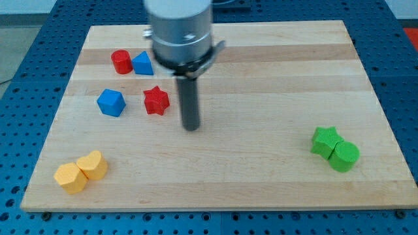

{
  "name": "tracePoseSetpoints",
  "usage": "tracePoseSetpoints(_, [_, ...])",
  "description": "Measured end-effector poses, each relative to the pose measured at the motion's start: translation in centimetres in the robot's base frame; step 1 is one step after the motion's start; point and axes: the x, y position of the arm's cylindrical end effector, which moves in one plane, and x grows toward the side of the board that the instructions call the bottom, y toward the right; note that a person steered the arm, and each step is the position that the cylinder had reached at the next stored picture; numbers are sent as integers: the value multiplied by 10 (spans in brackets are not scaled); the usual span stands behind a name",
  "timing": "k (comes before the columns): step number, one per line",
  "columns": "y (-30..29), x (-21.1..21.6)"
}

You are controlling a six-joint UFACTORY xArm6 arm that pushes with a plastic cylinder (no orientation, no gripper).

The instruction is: Move the red star to the center right of the board

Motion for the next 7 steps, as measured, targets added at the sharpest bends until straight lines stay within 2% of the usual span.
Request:
tracePoseSetpoints(1, [-79,2])
tracePoseSetpoints(2, [-130,-8])
tracePoseSetpoints(3, [-120,-28])
tracePoseSetpoints(4, [-44,-33])
tracePoseSetpoints(5, [3,-62])
tracePoseSetpoints(6, [-18,-66])
tracePoseSetpoints(7, [-60,-34])
